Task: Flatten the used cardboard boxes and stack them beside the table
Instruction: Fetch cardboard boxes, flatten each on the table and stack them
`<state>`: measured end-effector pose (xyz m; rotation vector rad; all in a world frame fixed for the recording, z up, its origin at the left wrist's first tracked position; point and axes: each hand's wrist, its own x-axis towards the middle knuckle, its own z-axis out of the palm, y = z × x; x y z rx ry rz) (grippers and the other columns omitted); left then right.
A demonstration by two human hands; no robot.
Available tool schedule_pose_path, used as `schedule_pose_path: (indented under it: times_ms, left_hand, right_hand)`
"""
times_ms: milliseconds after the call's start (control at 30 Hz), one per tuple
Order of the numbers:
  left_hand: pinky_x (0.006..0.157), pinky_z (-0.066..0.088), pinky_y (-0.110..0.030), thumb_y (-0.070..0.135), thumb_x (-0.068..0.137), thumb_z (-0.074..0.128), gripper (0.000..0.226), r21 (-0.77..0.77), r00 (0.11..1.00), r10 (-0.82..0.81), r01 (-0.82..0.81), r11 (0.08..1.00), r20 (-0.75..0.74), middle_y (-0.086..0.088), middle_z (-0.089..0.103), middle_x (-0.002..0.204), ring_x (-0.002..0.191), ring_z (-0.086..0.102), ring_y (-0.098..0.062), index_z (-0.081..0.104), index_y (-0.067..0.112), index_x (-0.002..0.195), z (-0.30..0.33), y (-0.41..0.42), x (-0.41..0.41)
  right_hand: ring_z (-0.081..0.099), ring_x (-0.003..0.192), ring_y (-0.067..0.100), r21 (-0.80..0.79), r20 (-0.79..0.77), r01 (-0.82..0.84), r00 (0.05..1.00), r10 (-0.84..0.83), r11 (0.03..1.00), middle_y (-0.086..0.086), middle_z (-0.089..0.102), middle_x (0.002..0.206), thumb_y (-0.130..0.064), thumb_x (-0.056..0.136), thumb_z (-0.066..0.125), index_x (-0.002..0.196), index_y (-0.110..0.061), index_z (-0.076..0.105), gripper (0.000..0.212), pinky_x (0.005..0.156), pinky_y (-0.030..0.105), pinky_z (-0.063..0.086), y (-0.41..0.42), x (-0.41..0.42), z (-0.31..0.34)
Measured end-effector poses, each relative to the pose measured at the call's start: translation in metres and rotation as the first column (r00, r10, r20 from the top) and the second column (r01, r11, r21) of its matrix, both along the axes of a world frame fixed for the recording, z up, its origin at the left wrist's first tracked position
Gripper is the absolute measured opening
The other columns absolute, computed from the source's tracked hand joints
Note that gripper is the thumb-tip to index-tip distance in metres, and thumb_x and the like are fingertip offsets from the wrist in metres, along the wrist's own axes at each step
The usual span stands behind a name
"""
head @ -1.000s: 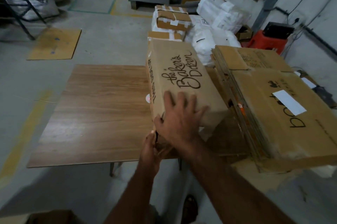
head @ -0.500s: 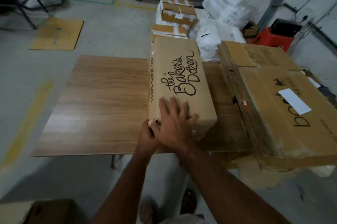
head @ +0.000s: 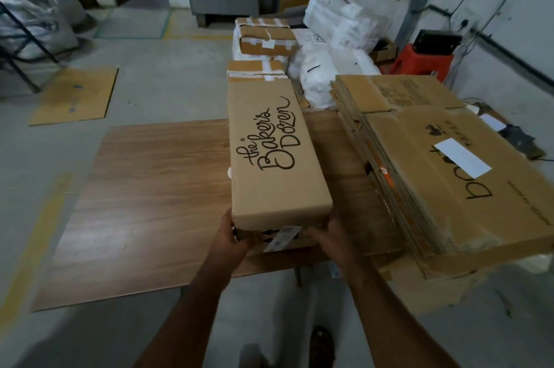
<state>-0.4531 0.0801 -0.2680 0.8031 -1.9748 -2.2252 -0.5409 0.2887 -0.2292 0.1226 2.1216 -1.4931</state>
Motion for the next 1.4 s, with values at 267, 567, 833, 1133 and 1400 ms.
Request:
schedule_pose_path:
  times_ms: [267, 567, 833, 1133, 1400]
  left_hand:
    - [0.098, 0.055, -0.050, -0.009, 0.089, 0.066, 0.055, 0.400, 0.974, 0.166, -0.091, 0.912, -0.156, -0.013, 0.069, 0.128, 0.121, 0.065, -0.033, 0.050, 0.010, 0.139, -0.012, 0.025, 0.013]
    - [0.096, 0.051, -0.045, 0.031, 0.059, 0.098, 0.080, 0.560, 0.988, 0.141, -0.083, 0.824, -0.061, -0.015, 0.069, 0.124, 0.114, 0.065, -0.031, 0.062, 0.003, 0.125, -0.037, 0.056, 0.025]
    - [0.081, 0.059, -0.037, 0.015, 0.086, 0.073, 0.027, 0.426, 0.988, 0.099, -0.142, 0.893, 0.120, -0.016, 0.075, 0.110, 0.097, 0.073, -0.029, 0.073, 0.011, 0.112, -0.024, 0.045, 0.026]
    - [0.072, 0.053, -0.036, 0.011, 0.100, 0.054, 0.015, 0.028, 0.752, 0.637, -0.650, 0.759, 0.172, -0.022, 0.066, 0.111, 0.090, 0.064, -0.029, 0.058, 0.004, 0.112, 0.029, -0.092, -0.015]
    - [0.069, 0.048, -0.035, 0.034, 0.090, 0.073, 0.045, -0.203, 0.946, 0.186, -0.134, 0.970, 0.266, -0.012, 0.057, 0.115, 0.093, 0.057, -0.025, 0.053, 0.008, 0.120, 0.098, -0.097, -0.152]
  right_hand:
    - [0.036, 0.145, 0.020, 0.539, -0.621, -0.154, 0.592, 0.514, 0.828, -0.004, 0.036, 0.160, -0.054, 0.082, 0.066, 0.143, -0.036, 0.035, 0.071, 0.120, 0.053, 0.023, -0.061, -0.012, 0.087]
    - [0.035, 0.150, 0.026, 0.864, -0.429, -0.092, 0.381, 0.819, 0.495, 0.001, 0.040, 0.162, -0.065, 0.093, 0.043, 0.157, -0.024, 0.039, 0.076, 0.117, 0.063, 0.027, -0.073, 0.029, -0.009]
    - [0.028, 0.153, 0.024, 0.835, -0.424, -0.169, 0.407, 0.809, 0.523, 0.001, 0.034, 0.165, -0.053, 0.086, 0.056, 0.159, -0.026, 0.033, 0.081, 0.117, 0.065, 0.023, -0.074, 0.024, -0.002]
    - [0.048, 0.133, 0.022, 0.423, -0.515, -0.075, 0.800, 0.307, 0.903, 0.003, 0.044, 0.151, -0.035, 0.092, 0.071, 0.150, -0.019, 0.043, 0.067, 0.106, 0.044, 0.047, -0.087, -0.062, 0.061]
    - [0.062, 0.100, 0.021, 0.447, -0.203, -0.128, 0.949, 0.240, 0.885, 0.010, 0.056, 0.134, -0.036, 0.094, 0.068, 0.136, -0.007, 0.055, 0.053, 0.064, 0.028, 0.049, -0.091, -0.161, 0.059]
